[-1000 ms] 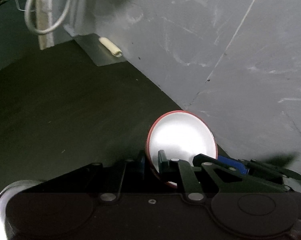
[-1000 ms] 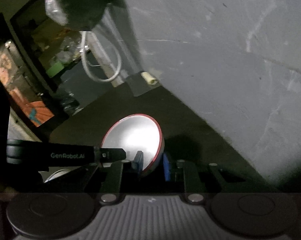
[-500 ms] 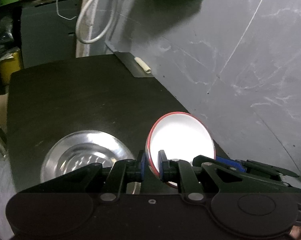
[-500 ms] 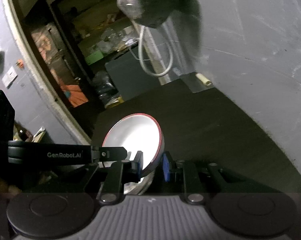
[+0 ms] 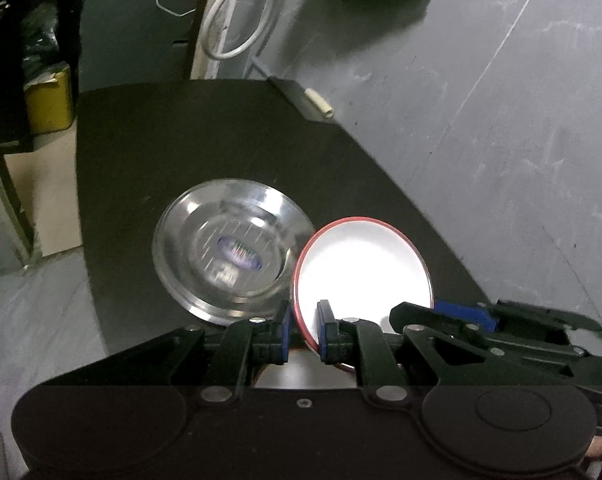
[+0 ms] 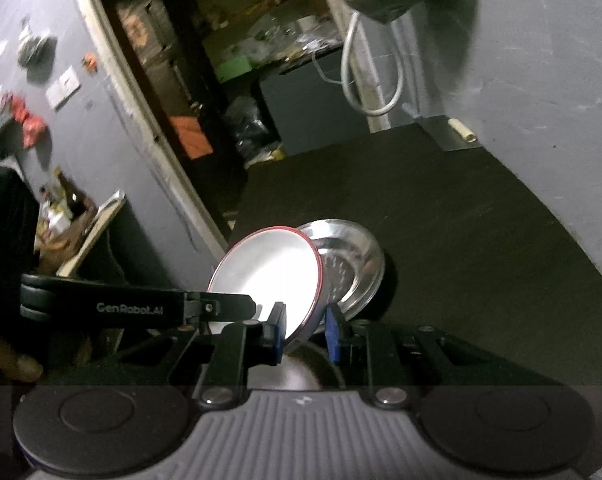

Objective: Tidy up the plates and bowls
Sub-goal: 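Carry the small white bowl and lower it into the nested bowls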

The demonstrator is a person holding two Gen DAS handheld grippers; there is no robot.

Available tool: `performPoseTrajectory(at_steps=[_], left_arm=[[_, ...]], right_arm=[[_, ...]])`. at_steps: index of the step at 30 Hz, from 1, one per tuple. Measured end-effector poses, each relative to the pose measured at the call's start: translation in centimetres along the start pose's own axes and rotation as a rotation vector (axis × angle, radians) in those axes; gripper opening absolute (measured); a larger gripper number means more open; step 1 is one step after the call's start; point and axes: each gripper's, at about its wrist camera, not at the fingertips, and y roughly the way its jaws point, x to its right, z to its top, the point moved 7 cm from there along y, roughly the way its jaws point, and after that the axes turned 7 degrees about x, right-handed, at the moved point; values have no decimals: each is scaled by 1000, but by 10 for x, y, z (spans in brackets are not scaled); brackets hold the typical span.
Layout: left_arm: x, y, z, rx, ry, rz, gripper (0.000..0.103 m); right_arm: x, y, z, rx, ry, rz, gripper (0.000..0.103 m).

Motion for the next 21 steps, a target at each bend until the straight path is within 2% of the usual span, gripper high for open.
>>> performPoseTrajectory(at_steps=[8,21], left_arm=[[-11,-8,-14,-32,14,19,14],[-14,2,-40,-133,32,59,15]], right_arm=[[-22,-2,-18,-64,-46,18,24],[-25,8,-40,-192,-90,16,24]])
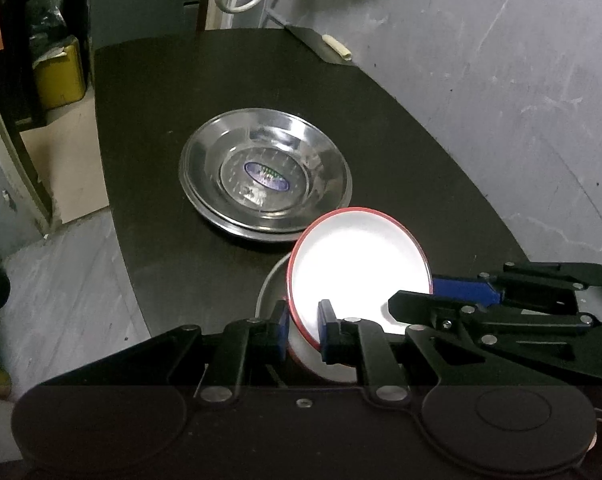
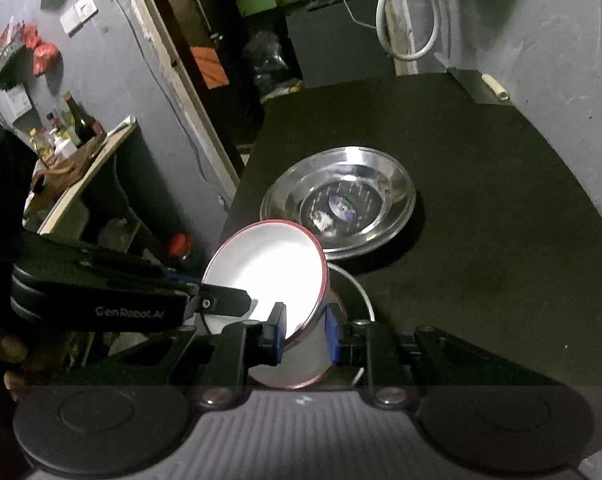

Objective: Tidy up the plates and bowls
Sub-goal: 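Carry the small white bowl and lower it into the nested bowls, then open the left gripper to release the small white bowl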

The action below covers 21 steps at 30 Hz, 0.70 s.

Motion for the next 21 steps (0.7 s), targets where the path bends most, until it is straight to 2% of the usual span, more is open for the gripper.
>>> performPoseTrajectory(at_steps=[9,21], left_arm=[[8,3,-7,-31,57,20,19],[16,5,-13,-67,111,38,25]], right_arm=[[2,5,-10,-65,-8,-18,24],[5,8,-16,-98,-1,-24,24]])
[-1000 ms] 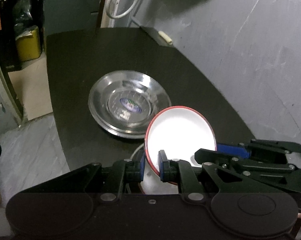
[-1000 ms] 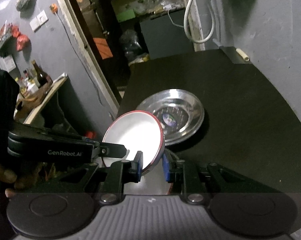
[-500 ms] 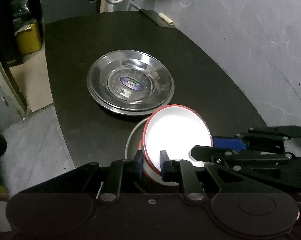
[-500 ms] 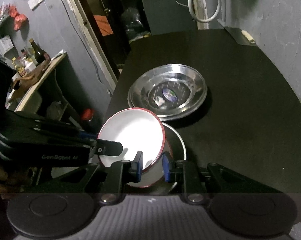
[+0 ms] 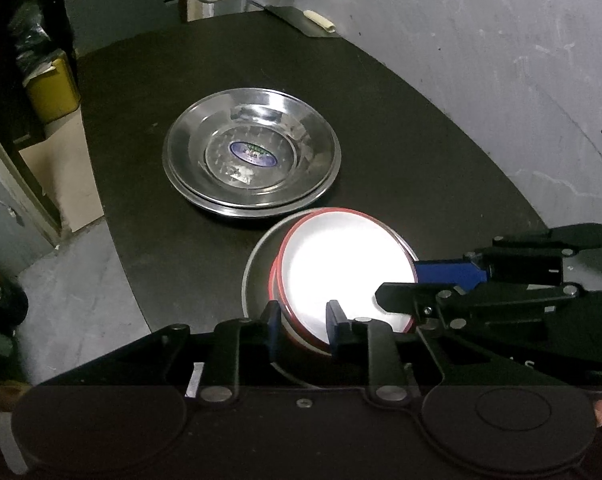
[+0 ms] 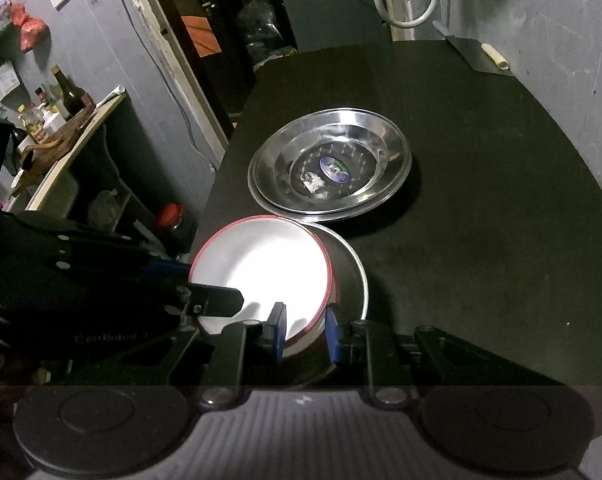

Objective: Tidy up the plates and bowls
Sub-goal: 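Open the left gripper to release the small white bowl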

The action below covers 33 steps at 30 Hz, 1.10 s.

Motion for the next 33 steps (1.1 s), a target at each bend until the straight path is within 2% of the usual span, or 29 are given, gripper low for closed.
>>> performPoseTrajectory(at_steps=[15,26,31,33], left_arm=[[0,3,-1,-23,-1,10,32],[-2,2,0,-13,-16,9,32],[-4,-2,0,2,-23,11,35],[-6,-6,1,17,-31,9,41]], right_arm=[[0,3,-2,-20,-11,-1,25],[2,2,-1,-16,-6,7,25],[2,0,0,-6,-6,6,29],[2,-2,1,6,-6,0,30]])
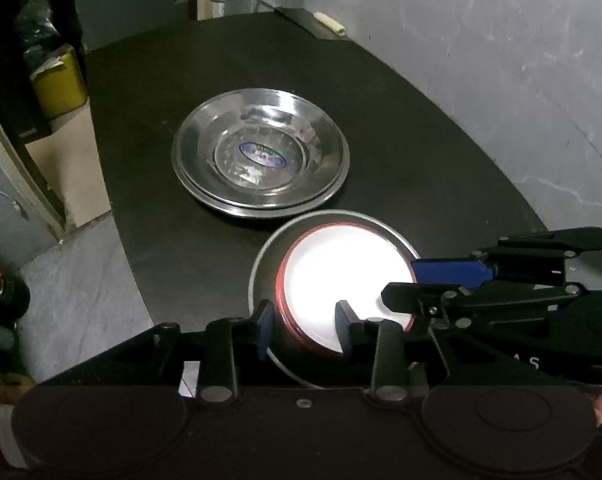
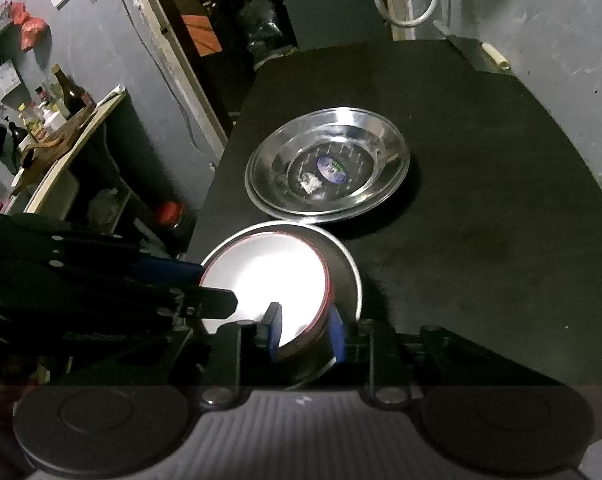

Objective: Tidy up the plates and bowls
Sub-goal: 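Open the left gripper to release the small white bowl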

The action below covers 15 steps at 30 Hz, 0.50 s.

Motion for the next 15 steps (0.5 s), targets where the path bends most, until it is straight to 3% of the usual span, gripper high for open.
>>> performPoseTrajectory(at_steps=[7,9,11,15], left_arm=[[-15,-15,6,68,-78,-30,64],[-20,-20,7,92,-96,-27,75],[-26,-25,8,117,-117,-16,86],[-41,-32,7,148,-152,24,102]], right_arm=[[0,-9,4,49,-5,-10,31],[-1,-11,5,66,-8,-16,33],[-2,-14,6,85,-12,-23,38],[-4,-23,10,140,-25,-52,64]])
